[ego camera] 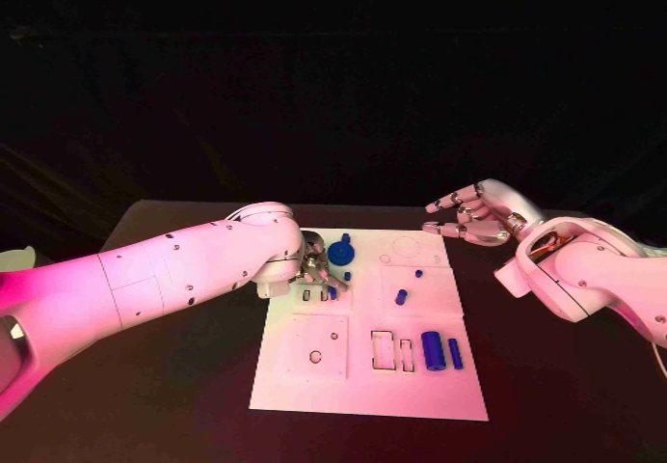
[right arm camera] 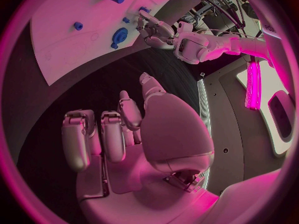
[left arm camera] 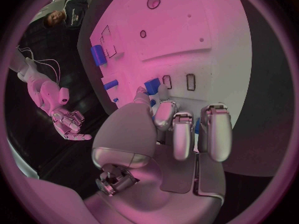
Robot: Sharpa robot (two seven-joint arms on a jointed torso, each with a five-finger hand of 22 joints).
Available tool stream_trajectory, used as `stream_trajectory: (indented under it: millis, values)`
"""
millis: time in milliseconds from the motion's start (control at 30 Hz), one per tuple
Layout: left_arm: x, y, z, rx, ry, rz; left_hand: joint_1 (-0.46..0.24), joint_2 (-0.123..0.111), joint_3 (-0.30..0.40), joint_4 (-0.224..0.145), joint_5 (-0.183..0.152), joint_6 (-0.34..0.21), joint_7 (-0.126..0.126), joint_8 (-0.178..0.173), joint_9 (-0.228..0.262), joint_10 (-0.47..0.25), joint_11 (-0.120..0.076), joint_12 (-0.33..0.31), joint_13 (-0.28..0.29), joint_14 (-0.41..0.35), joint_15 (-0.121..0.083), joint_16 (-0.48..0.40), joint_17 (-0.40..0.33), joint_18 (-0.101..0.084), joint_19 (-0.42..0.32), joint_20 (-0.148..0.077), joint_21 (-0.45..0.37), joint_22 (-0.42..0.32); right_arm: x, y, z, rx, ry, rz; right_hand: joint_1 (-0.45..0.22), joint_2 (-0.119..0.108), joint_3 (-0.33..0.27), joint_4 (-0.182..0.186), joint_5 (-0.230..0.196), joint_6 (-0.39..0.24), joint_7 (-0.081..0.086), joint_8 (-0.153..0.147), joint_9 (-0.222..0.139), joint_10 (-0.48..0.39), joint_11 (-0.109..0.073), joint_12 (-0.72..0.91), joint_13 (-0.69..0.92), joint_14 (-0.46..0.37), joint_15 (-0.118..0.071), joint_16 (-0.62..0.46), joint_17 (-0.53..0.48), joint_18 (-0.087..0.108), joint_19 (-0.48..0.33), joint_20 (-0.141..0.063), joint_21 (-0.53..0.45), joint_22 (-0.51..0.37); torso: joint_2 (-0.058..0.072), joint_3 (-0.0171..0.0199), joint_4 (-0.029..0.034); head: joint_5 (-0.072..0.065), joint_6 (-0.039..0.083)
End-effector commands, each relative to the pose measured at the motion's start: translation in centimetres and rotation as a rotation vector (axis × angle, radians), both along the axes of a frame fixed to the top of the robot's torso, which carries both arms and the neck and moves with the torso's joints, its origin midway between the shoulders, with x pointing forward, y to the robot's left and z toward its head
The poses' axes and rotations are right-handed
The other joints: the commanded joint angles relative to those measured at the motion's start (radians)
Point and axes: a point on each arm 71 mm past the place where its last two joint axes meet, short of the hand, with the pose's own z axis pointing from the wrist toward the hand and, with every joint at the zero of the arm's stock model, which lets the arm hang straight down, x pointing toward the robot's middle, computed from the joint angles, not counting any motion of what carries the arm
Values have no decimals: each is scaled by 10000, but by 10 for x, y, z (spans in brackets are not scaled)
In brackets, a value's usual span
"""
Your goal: Assemble the parts on the task board
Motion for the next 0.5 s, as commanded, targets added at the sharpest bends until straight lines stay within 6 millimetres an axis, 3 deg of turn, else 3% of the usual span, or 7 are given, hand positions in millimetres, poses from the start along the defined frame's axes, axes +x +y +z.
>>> stream_trajectory:
  millis: [33, 200, 400, 500]
  values:
    - [-2, -3, -1, -44, 214, -167, 215, 30, 123, -39, 61, -61, -2, 17, 30, 52, -56, 17, -12, 1034, -93, 31, 2629, -86, 547, -48, 42, 1175, 0, 1, 0, -87, -28, 114, 13, 86, -50, 10, 43, 55, 9, 28, 9, -59, -5, -15, -14, 884, 3, -34, 1906, 23, 480, -11, -57, 1637, -1, 0, 6, -10, -13]
    - [-2, -3, -1, -46, 251, -196, 390, 1, 252, -110, 66, -73, -15, -2, 56, 48, -67, 7, -21, 1034, -102, 31, 2629, -86, 547, -55, 43, 1183, 0, 1, 0, -78, -53, 97, 13, 87, -51, 11, 44, 57, 8, 29, 10, -58, -6, -13, -14, 884, 2, -35, 1904, 22, 481, -11, -56, 1639, -3, 2, 4, -4, -24]
    - [-3, -3, -1, -132, 249, -144, 1330, 184, 1135, -531, 161, -187, -100, -175, 48, 12, -148, -40, -36, 1034, -177, 31, 2629, -79, 535, -116, 25, 1167, 0, 1, 0, -72, -70, 94, 18, 90, -52, 9, 49, 62, 6, 31, 10, -50, -8, 2, -6, 887, 2, -27, 1920, 21, 484, -11, -53, 1645, -1, 2, 2, -5, -24]
    - [-3, -3, 0, -192, 197, -96, 2003, 137, 1969, -886, 906, -355, -72, -363, -3, -24, -148, -54, 15, 1034, -204, 31, 2629, -84, 540, -163, 35, 1194, 0, 1, 0, -71, -72, 100, 18, 90, -52, 9, 49, 62, 6, 31, 10, -50, -8, 2, -6, 887, 2, -27, 1920, 21, 484, -11, -53, 1645, 4, 0, -1, 1, -35]
